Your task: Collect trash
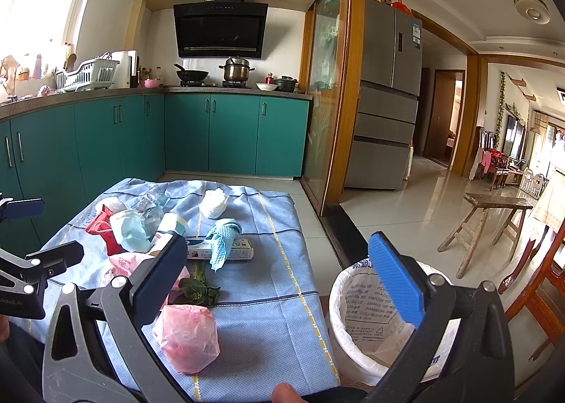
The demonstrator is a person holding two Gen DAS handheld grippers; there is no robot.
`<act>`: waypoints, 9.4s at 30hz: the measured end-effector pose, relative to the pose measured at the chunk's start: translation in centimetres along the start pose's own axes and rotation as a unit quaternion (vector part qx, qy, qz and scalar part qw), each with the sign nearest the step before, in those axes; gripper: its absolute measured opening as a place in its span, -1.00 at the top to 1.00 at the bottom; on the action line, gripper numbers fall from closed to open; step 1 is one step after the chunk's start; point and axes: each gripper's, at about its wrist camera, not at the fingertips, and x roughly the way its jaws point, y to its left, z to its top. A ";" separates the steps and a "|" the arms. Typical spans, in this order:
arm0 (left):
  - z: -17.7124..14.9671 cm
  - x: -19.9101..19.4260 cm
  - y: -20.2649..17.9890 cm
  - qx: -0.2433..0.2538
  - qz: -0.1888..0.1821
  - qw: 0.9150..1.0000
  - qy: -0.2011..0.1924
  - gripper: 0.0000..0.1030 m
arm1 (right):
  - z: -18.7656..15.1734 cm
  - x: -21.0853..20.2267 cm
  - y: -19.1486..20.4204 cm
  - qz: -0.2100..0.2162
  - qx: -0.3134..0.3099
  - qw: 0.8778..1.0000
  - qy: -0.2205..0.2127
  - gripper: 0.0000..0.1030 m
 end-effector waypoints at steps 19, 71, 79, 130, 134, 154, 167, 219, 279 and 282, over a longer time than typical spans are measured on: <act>-0.2 0.0 -0.1 0.001 -0.003 1.000 0.003 -0.94 | 0.0 -0.1 0.0 0.001 -0.008 1.000 -0.001 -0.94; -0.1 -0.3 0.3 -0.006 -0.002 1.000 0.007 -0.94 | 0.9 -1.2 0.6 -0.001 -0.024 1.000 -0.016 -0.94; -0.2 0.3 1.0 -0.015 0.022 0.999 0.023 -0.94 | -0.1 -0.1 1.5 0.016 -0.034 0.999 0.010 -0.94; -4.9 15.3 1.1 -0.020 -0.017 0.976 0.217 -0.02 | -8.6 8.8 -1.1 0.034 -0.007 0.976 0.216 -0.27; -4.7 14.3 1.7 -0.042 -0.020 0.978 0.203 0.24 | -8.5 8.8 -1.2 0.035 -0.005 0.976 0.213 -0.27; -1.4 6.8 7.0 -0.131 -0.015 0.986 0.107 0.97 | -5.1 7.2 -2.4 0.068 0.039 0.986 0.147 -0.27; -0.6 9.8 7.0 -0.101 0.010 0.990 0.100 -0.93 | -5.8 7.5 -3.2 0.082 0.050 0.984 0.153 -0.27; 4.0 20.7 -26.7 0.102 -0.227 0.961 0.117 -0.68 | 0.3 2.4 -25.8 -0.209 0.268 0.939 0.043 -0.90; -3.7 10.6 3.9 -0.180 0.140 0.969 0.095 -0.85 | -1.3 21.9 3.8 0.309 -0.010 0.915 0.258 0.48; -3.8 11.2 3.3 -0.172 0.131 0.971 0.102 -0.85 | -1.3 22.6 3.1 0.254 -0.015 0.933 0.254 0.29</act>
